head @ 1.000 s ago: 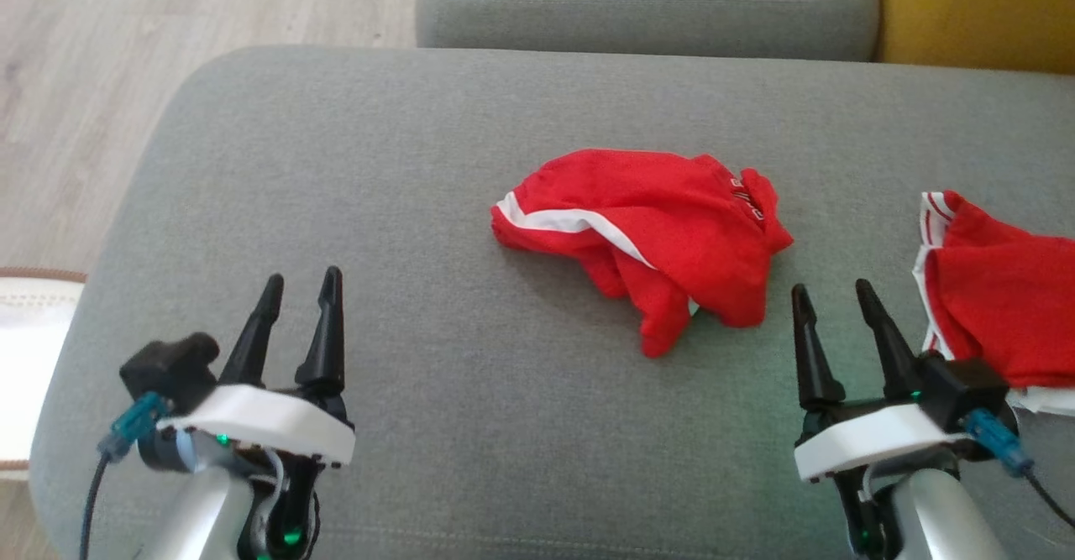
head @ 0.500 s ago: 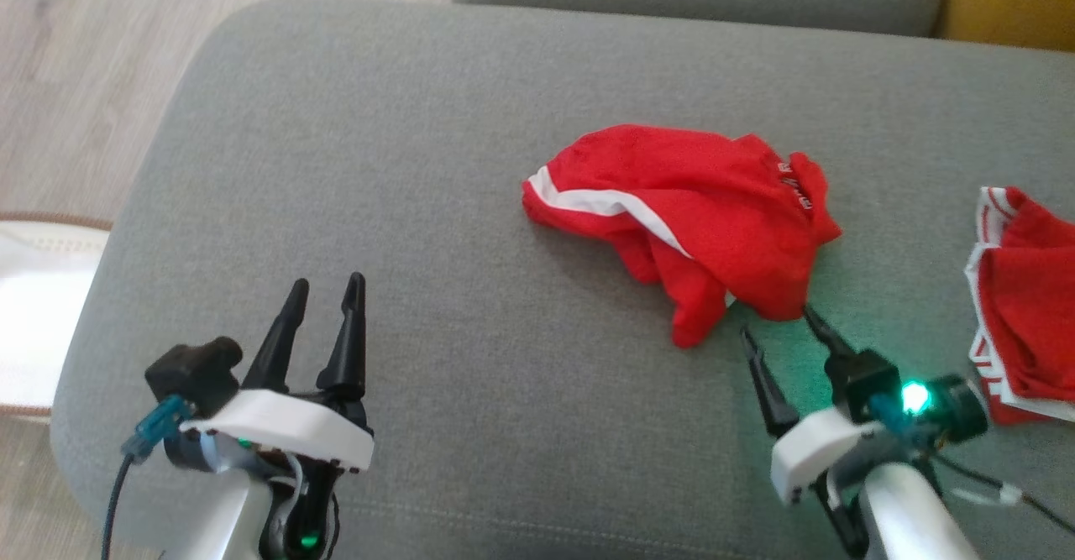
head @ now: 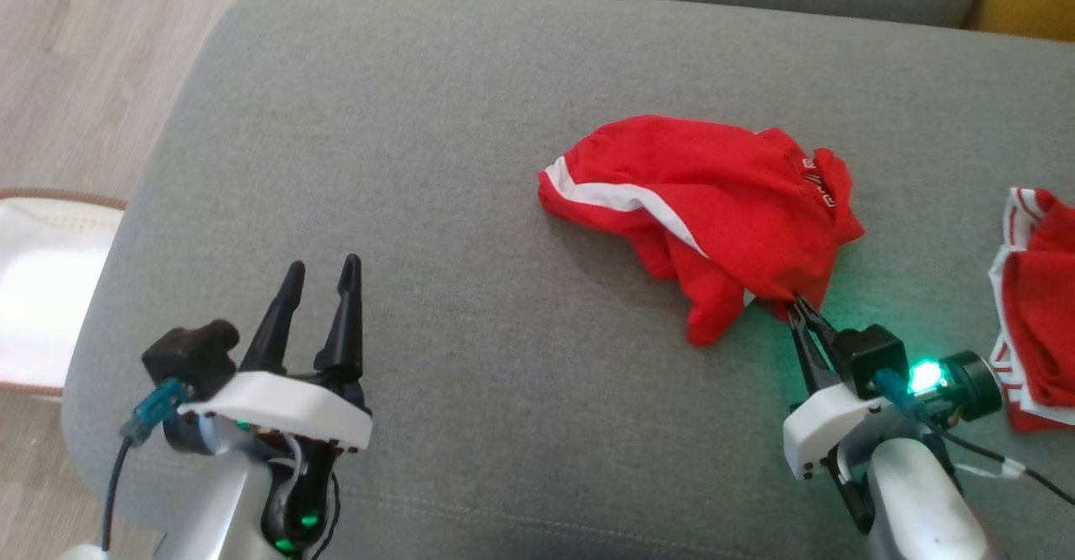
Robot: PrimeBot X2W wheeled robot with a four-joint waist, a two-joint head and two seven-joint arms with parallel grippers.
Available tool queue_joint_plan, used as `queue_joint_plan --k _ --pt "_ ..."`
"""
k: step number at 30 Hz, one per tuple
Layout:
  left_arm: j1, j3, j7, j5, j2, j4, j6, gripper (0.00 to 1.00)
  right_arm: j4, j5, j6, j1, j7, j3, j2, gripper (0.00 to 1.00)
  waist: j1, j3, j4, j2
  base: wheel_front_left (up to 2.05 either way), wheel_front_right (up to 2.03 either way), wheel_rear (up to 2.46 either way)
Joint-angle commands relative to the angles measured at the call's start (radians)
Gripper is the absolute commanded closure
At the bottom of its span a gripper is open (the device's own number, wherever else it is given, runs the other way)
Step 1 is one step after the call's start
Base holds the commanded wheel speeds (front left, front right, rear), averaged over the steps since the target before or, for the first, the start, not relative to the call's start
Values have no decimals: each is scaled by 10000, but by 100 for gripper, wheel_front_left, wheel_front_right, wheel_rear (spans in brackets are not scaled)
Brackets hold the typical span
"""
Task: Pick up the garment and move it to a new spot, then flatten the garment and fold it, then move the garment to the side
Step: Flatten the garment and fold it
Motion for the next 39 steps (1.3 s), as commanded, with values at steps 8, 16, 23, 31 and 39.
queue_joint_plan --k 8,16,23,31,39 --pt "-153 617 -122 228 -35 -85 -117 0 -337 580 -9 -197 -330 689 -21 100 0 -611 -508 0 0 0 0" --pt "151 628 -122 300 -169 73 -169 0 -1570 2632 -9 352 592 2257 -635 100 0 -992 -962 0 0 0 0" --pt "150 534 -122 371 -249 132 -218 0 -3401 5880 -9 595 2882 3256 -2432 100 0 -895 -966 0 0 0 0" --pt "-91 420 -121 408 -229 247 -317 0 -4155 8481 -9 -92 4854 3741 -4071 100 0 -472 -675 0 0 0 0" --pt "-421 194 -120 496 -295 382 -419 0 -3165 9397 -9 -1465 5919 4724 -5043 100 0 2 -193 0 0 0 0"
